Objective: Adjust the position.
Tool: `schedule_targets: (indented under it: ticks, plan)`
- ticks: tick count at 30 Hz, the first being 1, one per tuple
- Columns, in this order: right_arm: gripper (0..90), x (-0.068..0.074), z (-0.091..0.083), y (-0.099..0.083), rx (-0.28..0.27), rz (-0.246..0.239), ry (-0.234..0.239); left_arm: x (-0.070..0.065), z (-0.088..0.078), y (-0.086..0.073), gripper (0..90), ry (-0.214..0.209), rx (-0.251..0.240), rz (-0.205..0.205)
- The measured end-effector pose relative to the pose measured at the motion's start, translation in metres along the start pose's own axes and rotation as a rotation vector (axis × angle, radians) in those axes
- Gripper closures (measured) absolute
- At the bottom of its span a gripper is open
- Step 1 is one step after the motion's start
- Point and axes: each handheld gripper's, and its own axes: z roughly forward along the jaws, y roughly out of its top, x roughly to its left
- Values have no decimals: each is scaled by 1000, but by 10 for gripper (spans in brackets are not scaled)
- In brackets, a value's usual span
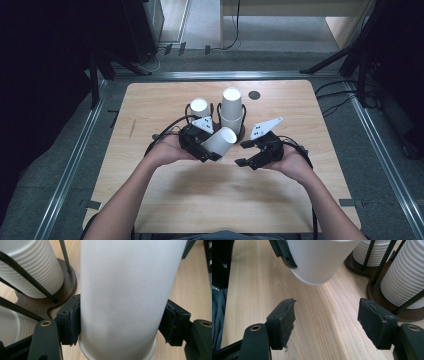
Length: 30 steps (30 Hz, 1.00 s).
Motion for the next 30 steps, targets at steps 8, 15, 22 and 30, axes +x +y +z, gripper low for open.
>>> schedule_targets:
  ticks: [8, 15, 22, 30]
  plan:
    - [297, 0, 0, 0, -2, -8, -2, -2, 11, 2, 293, -1, 83, 39]
    - [290, 2, 0, 1, -6, -12, 0, -6, 22, 1, 292, -17, 122, 54]
    - [284, 3, 3, 3, -11, -19, 14, -9, 36, -1, 287, -43, 168, 75]
    - [275, 7, 11, 6, 12, -30, 41, -17, 50, 2, 285, -83, 192, 120]
